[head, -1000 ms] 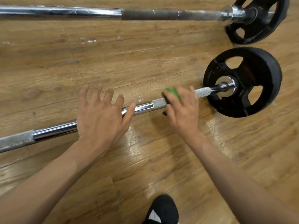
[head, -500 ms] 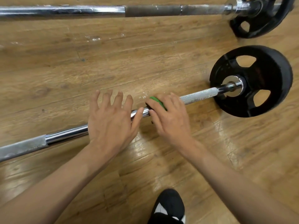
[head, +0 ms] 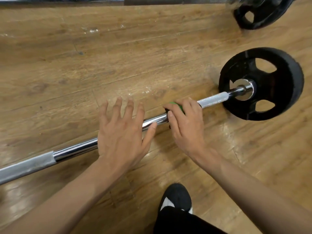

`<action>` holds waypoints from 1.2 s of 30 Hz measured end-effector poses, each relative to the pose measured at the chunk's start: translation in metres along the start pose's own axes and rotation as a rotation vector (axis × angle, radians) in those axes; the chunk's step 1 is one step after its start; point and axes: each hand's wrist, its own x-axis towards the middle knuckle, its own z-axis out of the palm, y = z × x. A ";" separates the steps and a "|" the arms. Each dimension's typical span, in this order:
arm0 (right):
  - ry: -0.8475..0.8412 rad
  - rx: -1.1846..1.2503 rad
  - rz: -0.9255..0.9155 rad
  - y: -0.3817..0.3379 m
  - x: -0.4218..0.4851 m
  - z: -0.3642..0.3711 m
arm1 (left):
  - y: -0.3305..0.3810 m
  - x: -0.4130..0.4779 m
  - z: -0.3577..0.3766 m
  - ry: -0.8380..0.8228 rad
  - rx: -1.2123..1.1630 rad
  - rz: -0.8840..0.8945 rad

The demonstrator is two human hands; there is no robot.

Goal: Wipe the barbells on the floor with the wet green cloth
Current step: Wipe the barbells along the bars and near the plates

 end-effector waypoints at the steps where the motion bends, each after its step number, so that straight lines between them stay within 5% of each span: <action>1: -0.055 -0.008 -0.116 0.010 -0.001 -0.007 | 0.001 -0.003 0.000 -0.007 -0.006 0.006; 4: -0.128 -0.116 -0.238 0.073 0.000 -0.026 | 0.006 -0.014 0.000 -0.027 -0.042 0.001; 8: 0.063 -0.208 0.241 0.137 -0.005 -0.046 | 0.013 -0.025 0.001 -0.064 -0.047 0.008; 11: 0.086 -0.227 0.355 0.109 -0.006 -0.039 | 0.019 -0.032 0.001 -0.072 -0.037 0.020; 16: -0.045 -0.097 0.079 0.001 -0.035 -0.016 | 0.025 -0.043 0.003 -0.085 -0.057 0.030; 21: -0.219 -0.115 -0.267 0.064 -0.042 -0.041 | 0.024 -0.052 0.004 -0.117 -0.099 0.053; 25: -0.033 -0.199 0.196 0.143 -0.038 -0.060 | 0.029 -0.057 0.005 -0.127 -0.105 0.049; 29: 0.079 -0.124 0.478 0.108 -0.024 -0.047 | 0.030 -0.061 0.007 -0.091 -0.084 0.074; 33: 0.048 -0.079 0.260 0.003 -0.053 -0.015 | 0.028 -0.061 0.012 -0.032 -0.054 0.102; 36: -0.041 -0.067 -0.082 0.004 -0.057 -0.018 | 0.022 -0.057 0.017 0.023 -0.015 0.164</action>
